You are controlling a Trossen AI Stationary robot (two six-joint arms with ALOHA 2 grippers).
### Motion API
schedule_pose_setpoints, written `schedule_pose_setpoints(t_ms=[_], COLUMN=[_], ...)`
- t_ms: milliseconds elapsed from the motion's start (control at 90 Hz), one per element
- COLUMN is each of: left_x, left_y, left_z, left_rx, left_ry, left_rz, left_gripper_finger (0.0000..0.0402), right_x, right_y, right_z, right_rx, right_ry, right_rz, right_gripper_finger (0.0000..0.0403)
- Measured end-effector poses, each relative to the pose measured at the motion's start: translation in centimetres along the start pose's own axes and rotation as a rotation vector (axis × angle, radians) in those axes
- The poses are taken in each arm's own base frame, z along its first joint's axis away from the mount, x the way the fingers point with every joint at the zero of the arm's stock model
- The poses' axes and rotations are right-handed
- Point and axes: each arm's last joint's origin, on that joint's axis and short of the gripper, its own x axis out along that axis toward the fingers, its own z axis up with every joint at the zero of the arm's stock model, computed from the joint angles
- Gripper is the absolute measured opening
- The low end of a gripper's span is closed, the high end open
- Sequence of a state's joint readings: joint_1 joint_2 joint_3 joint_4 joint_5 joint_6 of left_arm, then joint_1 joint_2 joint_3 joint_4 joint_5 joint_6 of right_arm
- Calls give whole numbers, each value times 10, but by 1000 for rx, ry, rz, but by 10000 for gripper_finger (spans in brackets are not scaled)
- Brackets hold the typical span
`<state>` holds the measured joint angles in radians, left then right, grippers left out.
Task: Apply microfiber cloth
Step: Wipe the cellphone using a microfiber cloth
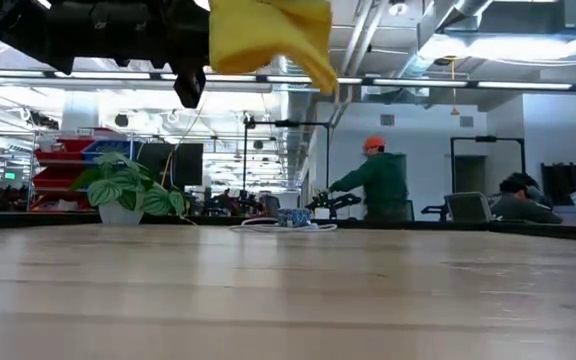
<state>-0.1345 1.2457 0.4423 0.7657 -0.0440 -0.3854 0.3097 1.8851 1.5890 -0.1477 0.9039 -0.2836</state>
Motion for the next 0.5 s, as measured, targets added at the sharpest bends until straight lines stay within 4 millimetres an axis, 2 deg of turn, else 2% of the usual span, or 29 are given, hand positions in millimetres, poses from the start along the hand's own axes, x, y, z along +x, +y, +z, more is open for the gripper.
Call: schedule_pose_setpoints(t_ms=[100, 156, 311, 500], left_x=[0, 0, 0, 0], left_y=[0, 0, 1, 1], left_z=[-1, -1, 0, -2], left_rx=[18, 22, 22, 35], left_ry=[15, 14, -1, 29], left_rz=[-13, -7, 16, 5], left_gripper_finger=[11, 10, 10, 10], right_x=[7, 9, 7, 2], right_y=[-1, -2, -4, 1], right_z=[-2, -4, -2, -7], right_rx=[17, 31, -6, -53], right_ry=[-23, -5, 9, 25], right_rz=[163, 156, -21, 139], right_gripper_finger=[0, 0, 0, 0])
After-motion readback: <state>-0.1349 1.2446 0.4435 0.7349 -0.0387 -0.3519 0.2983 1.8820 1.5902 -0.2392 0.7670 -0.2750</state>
